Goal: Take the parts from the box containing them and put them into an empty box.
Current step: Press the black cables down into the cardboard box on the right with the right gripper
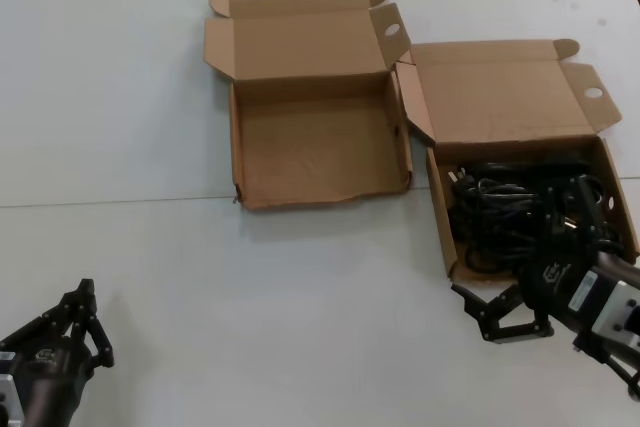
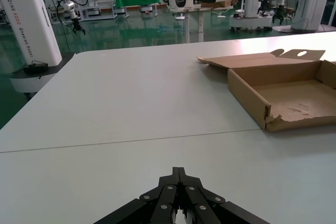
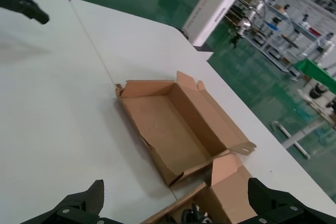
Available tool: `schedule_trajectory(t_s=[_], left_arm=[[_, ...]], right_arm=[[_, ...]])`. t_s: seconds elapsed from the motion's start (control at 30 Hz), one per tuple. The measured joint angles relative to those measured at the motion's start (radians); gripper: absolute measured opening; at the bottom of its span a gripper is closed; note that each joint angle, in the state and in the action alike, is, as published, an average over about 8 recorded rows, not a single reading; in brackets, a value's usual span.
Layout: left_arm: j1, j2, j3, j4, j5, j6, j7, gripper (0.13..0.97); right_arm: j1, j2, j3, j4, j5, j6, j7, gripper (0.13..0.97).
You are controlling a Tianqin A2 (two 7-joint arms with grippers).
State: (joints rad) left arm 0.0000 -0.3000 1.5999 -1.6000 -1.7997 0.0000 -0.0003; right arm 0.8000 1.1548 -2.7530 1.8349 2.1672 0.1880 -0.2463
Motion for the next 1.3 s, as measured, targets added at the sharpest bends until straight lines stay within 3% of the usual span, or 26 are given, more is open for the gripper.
schedule_trajectory(t_s=[0.23, 0.5, 0.9, 1.3], left_arm=[[0.000, 0.000, 0.000, 0.000, 0.000, 0.000, 0.000, 0.157], [0.000, 0.000, 0.000, 0.000, 0.000, 0.000, 0.000, 0.157], [0.000, 0.000, 0.000, 0.000, 0.000, 0.000, 0.000, 0.156], [0.000, 0.000, 0.000, 0.000, 0.000, 0.000, 0.000, 0.156]], right_arm=[[0.048, 0.005, 0.000, -0.033, -0.112, -0.137, 0.000, 0.966], [0.089, -0.016, 0.052, -0.077, -0.472, -0.422, 0.000, 0.966], [-0.207, -0.231, 0.582, -0.099, -0.963, -0.786, 0.000, 0.966], [-0.377, -0.690, 1.124, -0.030, -1.486, -1.213, 0.000, 0.966]])
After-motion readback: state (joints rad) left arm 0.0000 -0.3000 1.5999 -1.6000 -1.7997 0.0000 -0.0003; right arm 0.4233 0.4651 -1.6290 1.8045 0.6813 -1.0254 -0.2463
